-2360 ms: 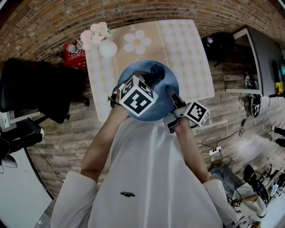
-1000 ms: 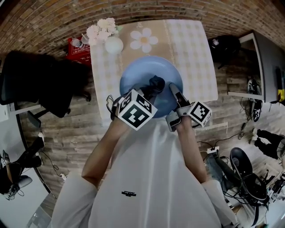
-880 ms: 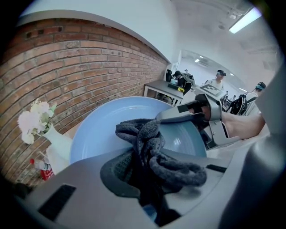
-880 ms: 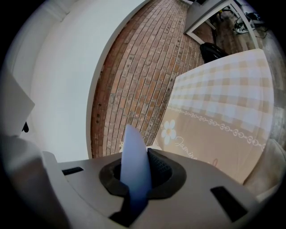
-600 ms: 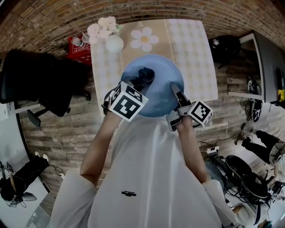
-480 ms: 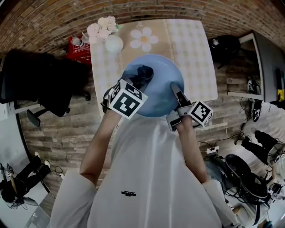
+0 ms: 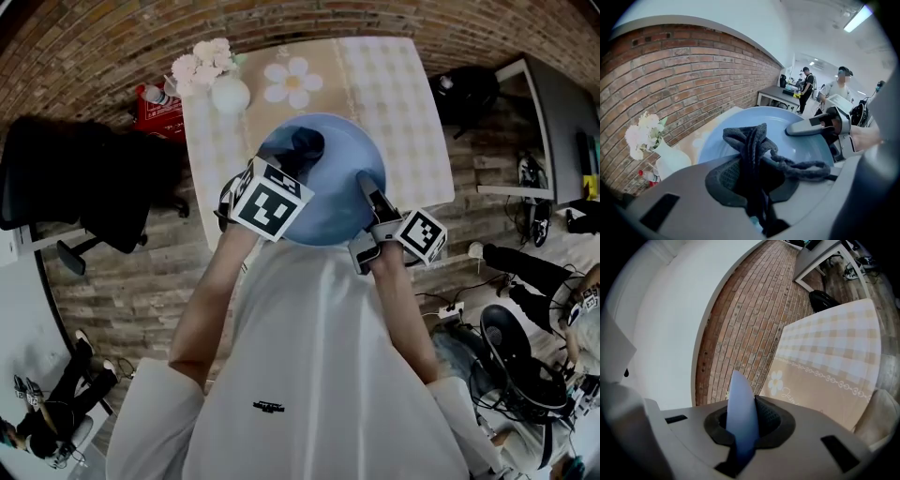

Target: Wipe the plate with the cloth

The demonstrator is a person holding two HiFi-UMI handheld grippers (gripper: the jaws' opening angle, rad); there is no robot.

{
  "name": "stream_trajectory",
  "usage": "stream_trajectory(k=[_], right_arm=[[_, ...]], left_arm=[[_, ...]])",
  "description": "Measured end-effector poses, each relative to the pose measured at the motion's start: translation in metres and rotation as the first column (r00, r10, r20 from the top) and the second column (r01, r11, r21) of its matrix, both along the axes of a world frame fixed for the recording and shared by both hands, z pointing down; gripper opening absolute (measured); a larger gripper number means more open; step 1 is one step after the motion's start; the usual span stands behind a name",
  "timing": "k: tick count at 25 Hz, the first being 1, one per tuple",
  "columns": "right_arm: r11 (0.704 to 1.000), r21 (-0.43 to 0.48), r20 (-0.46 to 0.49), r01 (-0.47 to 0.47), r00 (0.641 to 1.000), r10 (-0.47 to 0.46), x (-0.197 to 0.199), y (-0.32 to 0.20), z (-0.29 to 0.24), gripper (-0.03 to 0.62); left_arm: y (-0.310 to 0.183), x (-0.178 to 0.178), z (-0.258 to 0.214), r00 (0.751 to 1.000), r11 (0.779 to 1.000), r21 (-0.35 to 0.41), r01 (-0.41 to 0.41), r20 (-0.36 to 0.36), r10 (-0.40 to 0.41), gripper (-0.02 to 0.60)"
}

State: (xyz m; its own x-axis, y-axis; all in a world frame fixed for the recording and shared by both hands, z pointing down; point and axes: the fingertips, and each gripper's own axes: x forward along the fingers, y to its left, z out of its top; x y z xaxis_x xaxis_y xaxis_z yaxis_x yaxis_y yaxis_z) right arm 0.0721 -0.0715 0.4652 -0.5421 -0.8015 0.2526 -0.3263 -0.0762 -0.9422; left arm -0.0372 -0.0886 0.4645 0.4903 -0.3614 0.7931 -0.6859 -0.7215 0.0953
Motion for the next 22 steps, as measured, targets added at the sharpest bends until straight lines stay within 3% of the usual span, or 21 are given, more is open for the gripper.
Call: stream_trajectory(k=[14, 22], right_arm=[[0.999, -0.027, -0.044, -0.025, 0.999, 0.024, 0.011, -0.001, 0.010, 0.058], [0.998, -0.016, -0.079, -0.065, 0.995, 0.064, 0.024, -0.005, 0.009, 0.058]], left_arm=[[0.036, 0.062, 0.001, 0.991, 0.992, -0.038, -0.116, -0.072, 0.113, 0.061], [0.035, 0.062, -0.002, 0.991, 0.995, -0.027, -0.092, -0.102, 0.088, 0.061]])
